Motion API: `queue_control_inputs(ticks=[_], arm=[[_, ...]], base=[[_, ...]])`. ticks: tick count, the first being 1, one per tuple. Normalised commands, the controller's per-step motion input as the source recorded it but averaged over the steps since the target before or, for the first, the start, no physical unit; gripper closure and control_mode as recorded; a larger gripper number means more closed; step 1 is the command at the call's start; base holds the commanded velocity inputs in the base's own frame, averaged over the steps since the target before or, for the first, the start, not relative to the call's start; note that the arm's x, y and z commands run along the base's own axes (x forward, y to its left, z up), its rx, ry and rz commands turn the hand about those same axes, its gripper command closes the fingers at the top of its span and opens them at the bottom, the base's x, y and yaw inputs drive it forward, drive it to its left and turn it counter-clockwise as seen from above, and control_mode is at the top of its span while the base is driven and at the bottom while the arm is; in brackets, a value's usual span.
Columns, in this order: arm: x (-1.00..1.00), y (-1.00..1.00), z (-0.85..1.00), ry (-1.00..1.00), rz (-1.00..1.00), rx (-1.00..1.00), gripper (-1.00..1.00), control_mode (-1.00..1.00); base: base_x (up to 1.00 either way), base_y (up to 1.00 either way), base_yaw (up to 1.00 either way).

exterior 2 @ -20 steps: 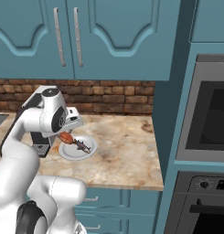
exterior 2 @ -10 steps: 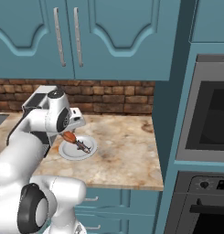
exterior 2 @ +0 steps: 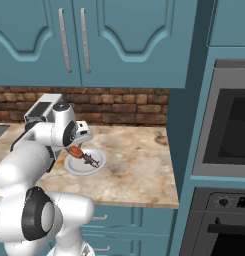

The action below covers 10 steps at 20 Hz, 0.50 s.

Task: Place the fish on the plate and place the sweet potato on the same plate.

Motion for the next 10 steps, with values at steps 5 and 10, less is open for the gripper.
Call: queue_control_inputs(ticks=[5,10], arm=[[0.0,0.0,-0.2,-0.01,0.0,0.0,1.0,-1.0],[0.0,0.0,-0.19,-0.03,0.0,0.0,1.0,-1.0]], base=[[0.0,0.0,0.0],[0.0,0.0,0.0]])
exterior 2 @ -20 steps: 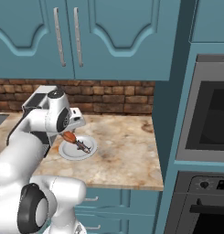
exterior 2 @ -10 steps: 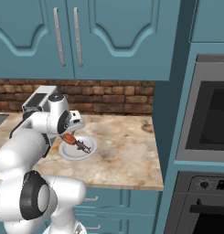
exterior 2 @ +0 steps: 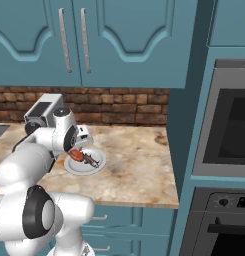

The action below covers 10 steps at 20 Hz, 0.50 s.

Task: Place the fish on the plate and place the sweet potato on the same plate.

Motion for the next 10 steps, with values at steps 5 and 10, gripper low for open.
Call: queue_control_inputs(ticks=[5,10], arm=[[0.0,0.0,-0.11,-0.04,0.0,0.0,1.0,-1.0],[0.0,0.0,-0.15,-0.03,0.0,0.0,1.0,-1.0]], base=[[0.0,0.0,0.0],[0.0,0.0,0.0]])
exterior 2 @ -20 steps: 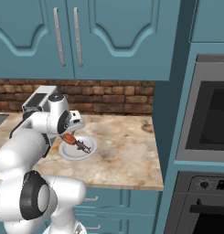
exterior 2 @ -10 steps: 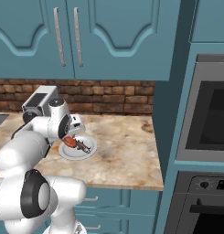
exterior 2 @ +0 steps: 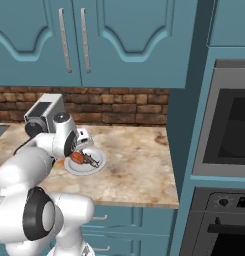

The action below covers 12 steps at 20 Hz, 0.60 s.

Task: Place the fish on the plate and place the sweet potato on the same plate.

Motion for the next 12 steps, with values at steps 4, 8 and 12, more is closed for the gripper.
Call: queue_control_inputs(ticks=[4,8,12], arm=[[0.0,0.0,-0.14,0.0,0.0,0.0,-1.0,-1.0],[0.02,0.0,0.0,0.0,0.0,0.0,-1.0,-1.0],[0.11,0.0,0.0,0.0,0.0,0.0,-1.0,-1.0]], base=[[0.0,0.0,0.0],[0.0,0.0,0.0],[0.0,0.0,0.0]])
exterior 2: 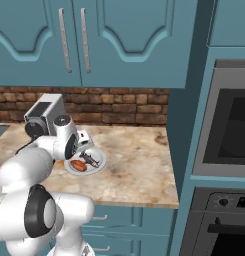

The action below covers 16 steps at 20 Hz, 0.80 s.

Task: Place the fish on the plate and place the sweet potato on the same plate.

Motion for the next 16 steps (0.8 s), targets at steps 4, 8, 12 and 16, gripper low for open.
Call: queue_control_inputs(ticks=[4,8,12,16], arm=[[-0.11,0.0,0.23,0.0,0.0,0.0,-1.0,-1.0],[-0.96,-0.09,0.63,-0.1,0.0,0.0,-1.0,-1.0],[-1.0,-0.27,0.71,-0.2,-0.02,0.01,-1.0,-1.0],[-1.0,-0.37,1.0,-0.31,-0.03,0.06,-1.0,-1.0]], base=[[0.0,0.0,0.0],[0.0,0.0,0.0],[0.0,0.0,0.0],[0.0,0.0,0.0]])
